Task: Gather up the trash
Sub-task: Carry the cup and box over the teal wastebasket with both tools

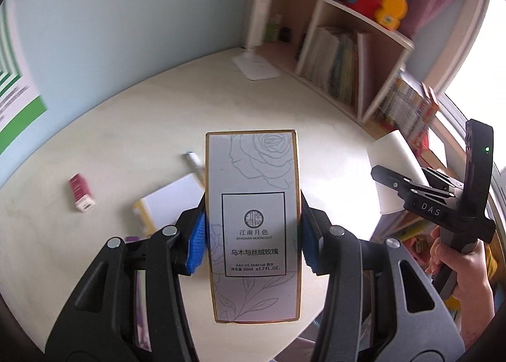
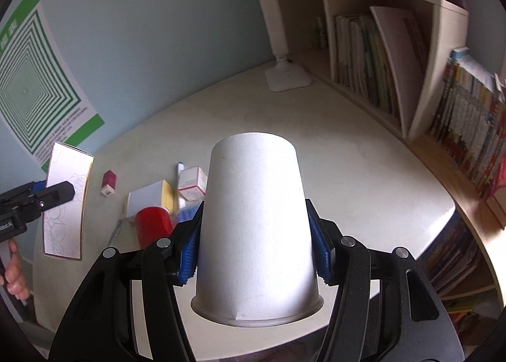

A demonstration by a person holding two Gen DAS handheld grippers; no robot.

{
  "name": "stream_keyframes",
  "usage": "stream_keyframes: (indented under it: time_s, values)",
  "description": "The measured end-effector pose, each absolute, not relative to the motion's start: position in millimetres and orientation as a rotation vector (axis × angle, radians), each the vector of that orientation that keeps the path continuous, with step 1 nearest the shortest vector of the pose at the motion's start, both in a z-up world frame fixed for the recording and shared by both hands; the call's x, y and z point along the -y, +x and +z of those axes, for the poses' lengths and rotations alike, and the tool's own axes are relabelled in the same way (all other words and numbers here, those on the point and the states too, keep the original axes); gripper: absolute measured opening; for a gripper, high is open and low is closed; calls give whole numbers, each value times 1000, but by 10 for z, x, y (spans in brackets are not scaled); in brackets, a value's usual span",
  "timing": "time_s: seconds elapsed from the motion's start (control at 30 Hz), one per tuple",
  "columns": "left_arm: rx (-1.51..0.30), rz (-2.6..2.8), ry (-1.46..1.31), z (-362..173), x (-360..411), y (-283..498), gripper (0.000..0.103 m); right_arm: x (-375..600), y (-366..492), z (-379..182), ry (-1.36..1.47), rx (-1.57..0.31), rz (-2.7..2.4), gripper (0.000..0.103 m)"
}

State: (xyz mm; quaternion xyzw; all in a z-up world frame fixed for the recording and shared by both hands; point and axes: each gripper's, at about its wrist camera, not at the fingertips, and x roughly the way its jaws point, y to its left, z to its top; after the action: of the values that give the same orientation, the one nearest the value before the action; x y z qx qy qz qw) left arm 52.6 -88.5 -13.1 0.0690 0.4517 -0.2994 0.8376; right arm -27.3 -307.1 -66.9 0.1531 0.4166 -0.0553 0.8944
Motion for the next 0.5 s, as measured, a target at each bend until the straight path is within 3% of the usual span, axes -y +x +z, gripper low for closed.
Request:
stream_keyframes:
  time_s: [0.5]
  values:
    - [-1011, -1104, 489, -633, 2867, -715, 46, 4098, -2510, -1029, 585, -862, -603, 58]
